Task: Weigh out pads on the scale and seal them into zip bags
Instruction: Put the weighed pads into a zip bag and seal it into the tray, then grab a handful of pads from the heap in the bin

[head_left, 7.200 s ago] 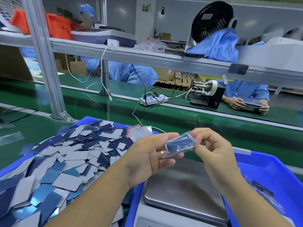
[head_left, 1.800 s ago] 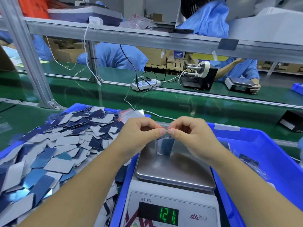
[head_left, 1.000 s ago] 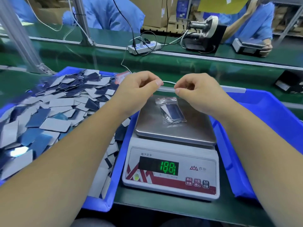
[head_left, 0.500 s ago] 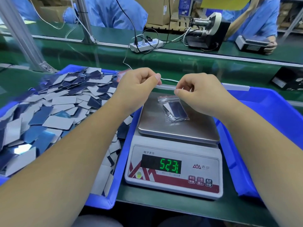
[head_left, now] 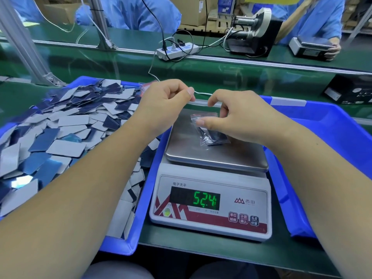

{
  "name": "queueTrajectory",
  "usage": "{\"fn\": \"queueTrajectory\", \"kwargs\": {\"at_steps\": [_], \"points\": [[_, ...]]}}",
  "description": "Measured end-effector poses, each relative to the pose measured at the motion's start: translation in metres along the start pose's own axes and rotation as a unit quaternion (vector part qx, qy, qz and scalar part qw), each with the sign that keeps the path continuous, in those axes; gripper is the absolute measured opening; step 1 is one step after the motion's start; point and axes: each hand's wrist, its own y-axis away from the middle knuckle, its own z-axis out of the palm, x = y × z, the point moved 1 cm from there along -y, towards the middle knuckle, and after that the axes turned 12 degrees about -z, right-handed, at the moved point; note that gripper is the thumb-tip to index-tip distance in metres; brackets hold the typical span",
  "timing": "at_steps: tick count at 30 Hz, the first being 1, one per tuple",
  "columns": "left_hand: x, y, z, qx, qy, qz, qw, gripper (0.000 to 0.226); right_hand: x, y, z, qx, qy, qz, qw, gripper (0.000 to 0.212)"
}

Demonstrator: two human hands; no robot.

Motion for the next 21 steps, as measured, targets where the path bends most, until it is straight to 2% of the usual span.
{"fn": "queueTrajectory", "kwargs": {"at_steps": [2,6,10,12,16,17,18,21], "points": [[-0.001,0.000,0.001,0.003,-0.004,-0.001,1.000,0.027,-0.005,0.003,0.000,-0.035,0.020,-0.008,0.999,0.066],[-0.007,-0.007,0.001,0.026,-0.013,-0.011,1.000,0.033,-0.009,0.005,0.001,-0.055,0.049,-0.026,0.997,0.032],[-0.015,-0.010,0.001,0.047,-0.021,-0.003,0.999,0.025,0.014,0.006,-0.013,-0.055,0.074,0.015,0.996,0.017],[-0.017,-0.010,-0.001,0.046,-0.027,-0.001,0.999,0.016,0.034,0.010,-0.033,-0.030,0.061,0.080,0.994,0.015],[-0.017,-0.009,-0.002,0.047,-0.019,-0.003,0.999,0.019,0.077,0.028,-0.079,0.096,0.019,0.210,0.973,0.013],[-0.017,-0.009,-0.002,0.045,-0.015,-0.006,0.999,0.020,0.085,0.034,-0.085,0.107,0.010,0.232,0.967,0.013],[-0.017,-0.009,-0.001,0.044,-0.012,-0.009,0.999,0.020,0.093,0.039,-0.088,0.087,0.019,0.249,0.964,0.012],[-0.022,-0.011,-0.001,0.055,-0.038,-0.019,0.998,0.014,0.110,0.051,-0.076,-0.058,0.056,0.296,0.952,0.016]]}}
